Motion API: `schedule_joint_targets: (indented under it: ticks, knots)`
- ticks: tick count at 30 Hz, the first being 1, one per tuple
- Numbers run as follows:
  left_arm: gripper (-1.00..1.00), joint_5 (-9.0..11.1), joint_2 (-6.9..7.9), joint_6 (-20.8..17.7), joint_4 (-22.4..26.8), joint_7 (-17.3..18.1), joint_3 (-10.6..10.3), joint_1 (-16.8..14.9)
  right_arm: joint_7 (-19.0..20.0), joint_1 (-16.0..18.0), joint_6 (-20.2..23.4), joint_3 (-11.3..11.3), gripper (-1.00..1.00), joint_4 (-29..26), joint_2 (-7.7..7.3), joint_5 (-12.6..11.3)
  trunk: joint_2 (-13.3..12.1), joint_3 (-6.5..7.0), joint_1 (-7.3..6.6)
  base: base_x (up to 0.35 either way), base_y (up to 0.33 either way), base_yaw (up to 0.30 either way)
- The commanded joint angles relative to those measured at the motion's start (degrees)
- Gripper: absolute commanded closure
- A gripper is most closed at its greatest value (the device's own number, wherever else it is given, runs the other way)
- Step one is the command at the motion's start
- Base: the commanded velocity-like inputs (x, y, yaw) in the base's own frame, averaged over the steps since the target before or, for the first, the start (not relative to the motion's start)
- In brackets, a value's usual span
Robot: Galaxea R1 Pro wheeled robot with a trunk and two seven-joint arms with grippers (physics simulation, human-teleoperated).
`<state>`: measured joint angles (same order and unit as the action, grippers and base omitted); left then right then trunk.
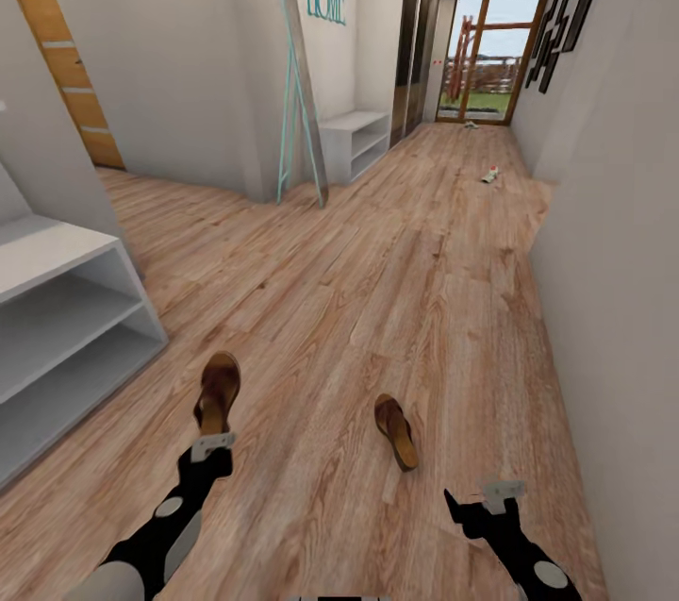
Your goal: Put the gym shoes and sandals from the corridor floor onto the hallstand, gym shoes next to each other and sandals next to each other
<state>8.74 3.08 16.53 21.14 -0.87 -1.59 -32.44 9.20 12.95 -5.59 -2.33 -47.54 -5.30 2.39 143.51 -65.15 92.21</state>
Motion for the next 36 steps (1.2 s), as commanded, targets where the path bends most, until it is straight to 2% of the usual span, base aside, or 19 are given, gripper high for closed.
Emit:
schedule_joint_targets:
  ticks: [1,4,5,19,36]
  knots:
    - [1.00,0.23,0.01,0.06,0.37,-0.07,-0.34,-0.04,0.42,1.22,1.25,0.66,-1.00,-0.44,0.03,0.26,0.01,-0.05,0.00,0.156,0.000,0.000]
    - [1.00,0.24,0.06,-0.09,1.12,-0.01,-0.68,-0.04,0.69,3.88,3.41,2.91,-1.00,-0.89,-0.45,0.20,0.01,-0.05,0.00,0.263,0.000,0.000]
    - [1.00,0.23,0.07,-0.14,1.39,-0.02,-0.69,-0.04,0.68,3.97,3.46,3.04,-1.00,-0.92,-0.54,0.23,0.01,-0.05,0.00,0.136,0.000,0.000]
    - [1.00,0.31,0.08,-0.26,1.57,-0.01,-0.70,-0.08,0.73,4.01,3.48,3.20,-1.00,-1.06,-0.59,0.25,0.01,-0.05,0.00,0.073,0.002,0.000]
    - [1.00,0.32,-0.01,-0.02,1.53,0.07,-0.70,-0.02,0.69,4.01,3.51,3.14,-1.00,-0.81,-0.50,0.17,0.01,-0.05,0.00,0.263,0.089,0.000]
